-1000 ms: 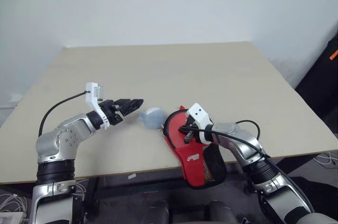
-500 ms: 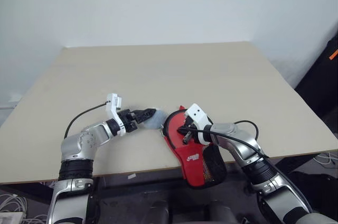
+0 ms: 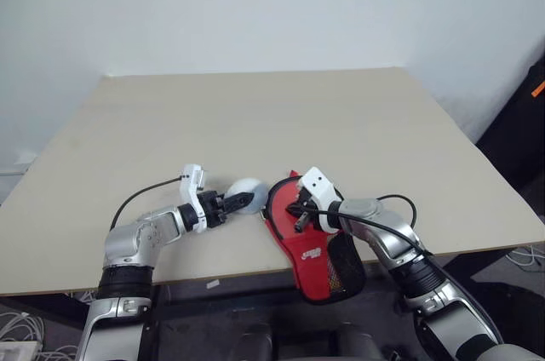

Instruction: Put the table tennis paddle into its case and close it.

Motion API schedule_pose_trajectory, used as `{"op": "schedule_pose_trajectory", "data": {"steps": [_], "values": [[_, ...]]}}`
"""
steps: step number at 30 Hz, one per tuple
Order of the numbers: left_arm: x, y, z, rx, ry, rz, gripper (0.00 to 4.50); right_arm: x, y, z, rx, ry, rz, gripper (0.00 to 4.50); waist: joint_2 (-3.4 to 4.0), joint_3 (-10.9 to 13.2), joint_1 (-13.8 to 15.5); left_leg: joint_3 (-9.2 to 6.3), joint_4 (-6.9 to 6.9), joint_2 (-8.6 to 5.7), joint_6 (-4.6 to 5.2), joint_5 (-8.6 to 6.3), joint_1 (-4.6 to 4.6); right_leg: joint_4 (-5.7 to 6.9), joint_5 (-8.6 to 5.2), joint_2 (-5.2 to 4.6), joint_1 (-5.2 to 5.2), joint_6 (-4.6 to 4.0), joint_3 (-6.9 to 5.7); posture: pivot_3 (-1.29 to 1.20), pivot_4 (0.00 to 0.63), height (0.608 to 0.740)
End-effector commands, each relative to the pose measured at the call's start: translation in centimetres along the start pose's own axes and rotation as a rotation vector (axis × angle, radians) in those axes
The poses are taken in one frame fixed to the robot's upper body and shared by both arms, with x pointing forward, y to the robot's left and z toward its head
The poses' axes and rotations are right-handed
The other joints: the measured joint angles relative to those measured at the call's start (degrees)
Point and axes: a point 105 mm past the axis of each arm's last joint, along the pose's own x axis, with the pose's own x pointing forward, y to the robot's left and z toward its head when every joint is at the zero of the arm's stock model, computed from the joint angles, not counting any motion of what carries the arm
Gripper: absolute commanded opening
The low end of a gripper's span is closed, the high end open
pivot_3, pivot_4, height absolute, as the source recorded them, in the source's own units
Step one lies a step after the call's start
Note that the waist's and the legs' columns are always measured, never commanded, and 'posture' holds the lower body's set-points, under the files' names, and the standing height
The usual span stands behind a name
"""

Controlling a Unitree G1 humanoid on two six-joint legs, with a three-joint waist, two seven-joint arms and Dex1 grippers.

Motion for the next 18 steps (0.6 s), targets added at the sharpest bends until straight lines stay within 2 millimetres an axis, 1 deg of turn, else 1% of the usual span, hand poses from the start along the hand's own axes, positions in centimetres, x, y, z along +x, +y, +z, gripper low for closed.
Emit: {"op": "schedule_pose_trajectory", "data": {"steps": [1, 10, 14, 18], "values": [[-0.1, -0.5, 1.1, 0.025, -0.025, -0.002, 2.27, 0.1, -0.5, -1.5, 0.013, 0.026, -0.02, 0.16, -0.01, 0.0, 0.0, 0.0, 0.0, 0.0, 0.0, 0.0, 0.0, 0.0, -0.01, 0.0, 0.0, 0.01, 0.0, 0.0, 0.0, 0.698], [-0.1, -0.2, 3.8, 0.045, -0.086, 0.016, 2.27, 0.5, -0.4, -2.8, 0.066, -0.005, 0.003, 0.16, -0.02, 0.0, 0.0, -0.01, 0.0, 0.01, 0.0, 0.0, 0.1, 0.0, -0.05, 0.01, 0.09, 0.08, 0.0, 0.0, 0.0, 0.698], [0.1, 0.7, 5.2, 0.055, -0.126, 0.062, 2.27, 0.6, -0.2, -3.7, 0.084, 0.015, 0.014, 0.16, -0.03, 0.0, 0.0, -0.01, 0.0, 0.01, -0.01, 0.01, 0.13, 0.01, -0.05, 0.02, 0.1, 0.08, 0.0, 0.0, 0.0, 0.698], [0.7, 1.5, 6.1, 0.055, -0.143, 0.108, 2.27, 0.7, 0.1, -4.2, 0.087, 0.027, 0.024, 0.16, -0.05, 0.0, 0.0, -0.01, -0.02, 0.01, -0.01, 0.01, 0.22, 0.0, -0.05, 0.02, 0.15, 0.08, 0.0, 0.0, 0.0, 0.698]]}}
